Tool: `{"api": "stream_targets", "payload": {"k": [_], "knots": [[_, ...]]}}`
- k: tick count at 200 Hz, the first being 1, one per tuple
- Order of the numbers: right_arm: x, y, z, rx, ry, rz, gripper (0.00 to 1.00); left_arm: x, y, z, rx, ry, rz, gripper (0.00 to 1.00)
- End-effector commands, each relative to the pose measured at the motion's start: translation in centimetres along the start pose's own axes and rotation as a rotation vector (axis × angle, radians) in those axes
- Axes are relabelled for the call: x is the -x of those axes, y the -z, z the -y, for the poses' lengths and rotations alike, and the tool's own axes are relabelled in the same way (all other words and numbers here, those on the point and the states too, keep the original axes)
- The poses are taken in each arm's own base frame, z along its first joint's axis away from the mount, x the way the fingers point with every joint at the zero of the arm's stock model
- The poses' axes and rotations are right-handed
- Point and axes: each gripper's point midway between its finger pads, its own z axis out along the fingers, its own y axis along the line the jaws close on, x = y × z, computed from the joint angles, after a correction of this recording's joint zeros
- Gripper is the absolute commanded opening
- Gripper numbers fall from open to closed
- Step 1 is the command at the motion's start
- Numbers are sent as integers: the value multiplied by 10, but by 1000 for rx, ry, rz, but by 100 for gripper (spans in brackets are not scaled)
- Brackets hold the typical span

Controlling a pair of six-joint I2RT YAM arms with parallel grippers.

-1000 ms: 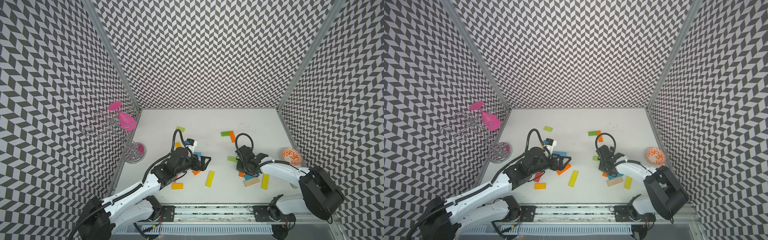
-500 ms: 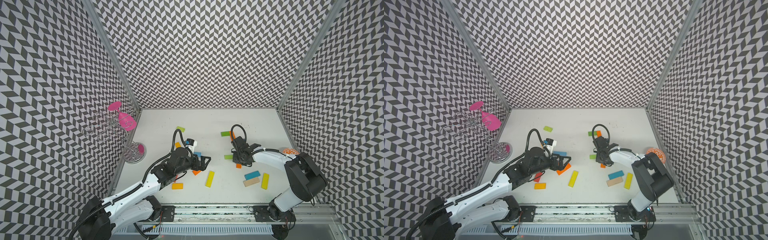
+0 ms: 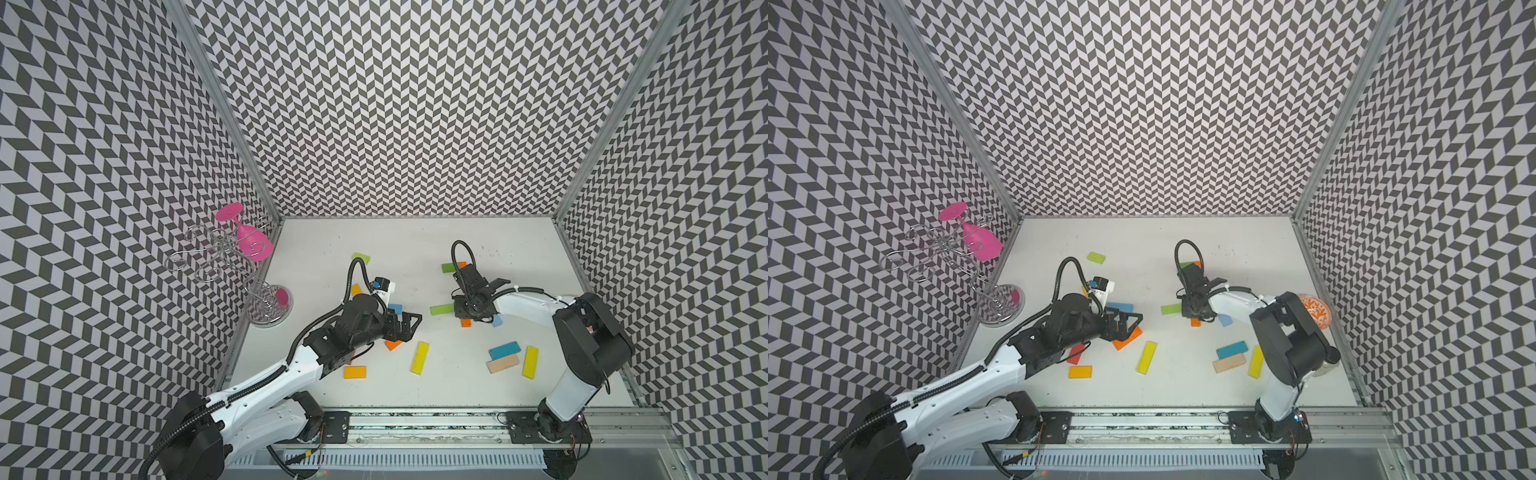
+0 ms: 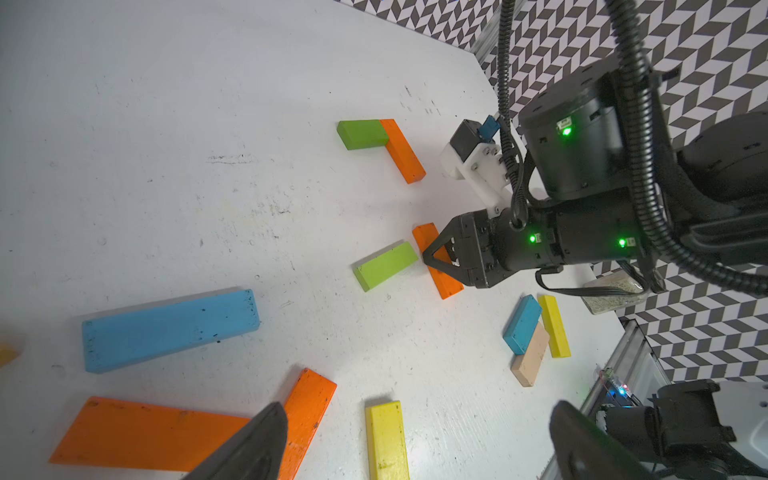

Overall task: Assemble a giraffe with building blocks
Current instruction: Move the building block to the center of the board, then adjust the building block at the center of the board.

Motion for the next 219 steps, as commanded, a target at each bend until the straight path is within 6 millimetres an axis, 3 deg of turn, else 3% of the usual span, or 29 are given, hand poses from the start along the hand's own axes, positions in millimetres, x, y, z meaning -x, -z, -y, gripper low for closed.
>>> {"api": "stream_targets", "payload": {"k": [1, 67, 123, 148, 185, 219], "knots": [[-16, -7, 30, -86, 67, -77, 15, 17, 1, 7, -3, -10, 36, 99], [0, -2, 39, -147, 229, -55, 19, 27, -7, 10, 7, -43, 36, 99], [15, -4, 46, -118, 206, -40, 21, 49, -5, 21, 4, -82, 65, 99], [20, -6, 48, -96, 205, -34, 33, 51, -7, 31, -37, -80, 58, 99], [16, -5, 41, -45, 225, -40, 46, 30, -15, 42, -131, -58, -4, 99], [10, -3, 38, -17, 230, -43, 42, -3, -25, 52, -215, -47, -90, 98]]}}
